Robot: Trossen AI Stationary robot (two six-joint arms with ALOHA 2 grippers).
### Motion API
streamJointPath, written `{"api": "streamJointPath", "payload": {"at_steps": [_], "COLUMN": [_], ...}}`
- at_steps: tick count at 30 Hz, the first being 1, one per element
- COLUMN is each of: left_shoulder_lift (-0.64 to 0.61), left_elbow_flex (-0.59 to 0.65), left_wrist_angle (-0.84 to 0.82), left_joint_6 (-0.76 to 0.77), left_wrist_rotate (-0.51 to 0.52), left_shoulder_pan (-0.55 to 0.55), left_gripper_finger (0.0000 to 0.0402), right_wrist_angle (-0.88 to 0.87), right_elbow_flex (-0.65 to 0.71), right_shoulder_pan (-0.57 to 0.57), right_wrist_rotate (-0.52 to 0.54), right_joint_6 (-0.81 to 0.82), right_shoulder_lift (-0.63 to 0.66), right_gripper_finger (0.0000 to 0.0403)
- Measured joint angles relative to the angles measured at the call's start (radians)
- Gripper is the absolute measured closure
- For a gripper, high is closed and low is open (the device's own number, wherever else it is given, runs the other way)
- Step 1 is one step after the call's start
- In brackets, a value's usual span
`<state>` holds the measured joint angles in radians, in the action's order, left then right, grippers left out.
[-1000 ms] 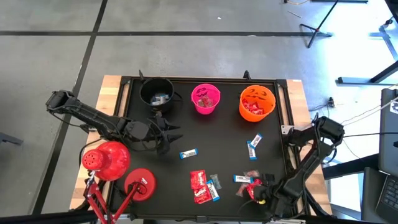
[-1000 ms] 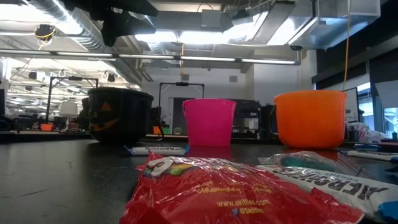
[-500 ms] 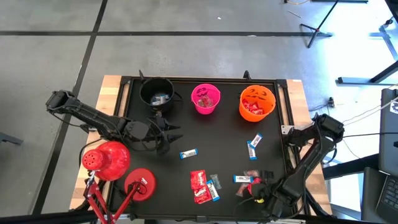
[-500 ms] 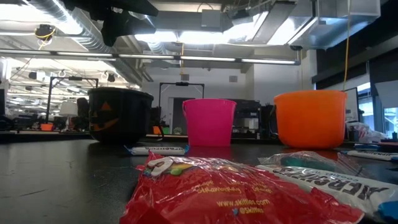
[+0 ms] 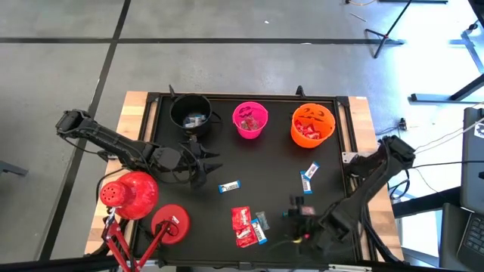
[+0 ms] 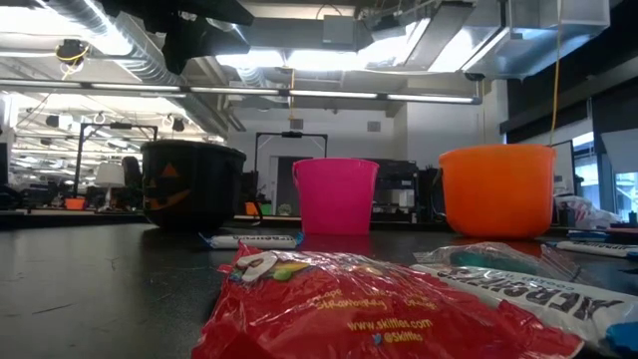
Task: Organize candy in baskets
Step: Put the red candy into the orange bucket
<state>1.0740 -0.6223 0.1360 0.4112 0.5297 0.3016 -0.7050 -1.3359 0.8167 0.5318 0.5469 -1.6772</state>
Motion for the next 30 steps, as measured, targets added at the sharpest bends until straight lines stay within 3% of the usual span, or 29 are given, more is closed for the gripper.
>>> {"api": "streamJointPath", "payload": {"at_steps": [4, 11, 16, 19, 23, 30], "left_shoulder_lift": [0.0, 0.0, 0.0, 0.0, 0.0, 0.0], "left_elbow_flex": [0.0, 0.0, 0.0, 0.0, 0.0, 0.0], "left_wrist_angle": [0.0, -0.017, -0.041, -0.042, -0.042, -0.042], "left_joint_6": [-0.002, -0.002, -0.002, -0.002, -0.002, -0.002], "left_wrist_rotate": [0.0, 0.0, 0.0, 0.0, 0.0, 0.0], "left_shoulder_pan": [0.0, 0.0, 0.0, 0.0, 0.0, 0.001], "left_gripper_finger": [0.0206, 0.0206, 0.0206, 0.0206, 0.0206, 0.0206], "right_wrist_angle": [0.024, 0.022, -0.069, -0.201, -0.345, -0.358], "right_elbow_flex": [-0.015, -0.015, -0.015, -0.012, 0.009, 0.09], "right_shoulder_pan": [-0.065, -0.129, -0.122, -0.096, -0.02, 0.117], "right_wrist_rotate": [-0.083, -0.142, -0.292, -0.364, -0.386, -0.406], "right_joint_6": [-0.037, -0.08, 0.028, 0.153, 0.305, 0.555], "right_shoulder_lift": [0.0, 0.0, 0.0, 0.0, 0.0, 0.0], "right_gripper_finger": [0.0255, 0.0106, 0.0028, 0.0012, 0.0013, 0.0033]}}
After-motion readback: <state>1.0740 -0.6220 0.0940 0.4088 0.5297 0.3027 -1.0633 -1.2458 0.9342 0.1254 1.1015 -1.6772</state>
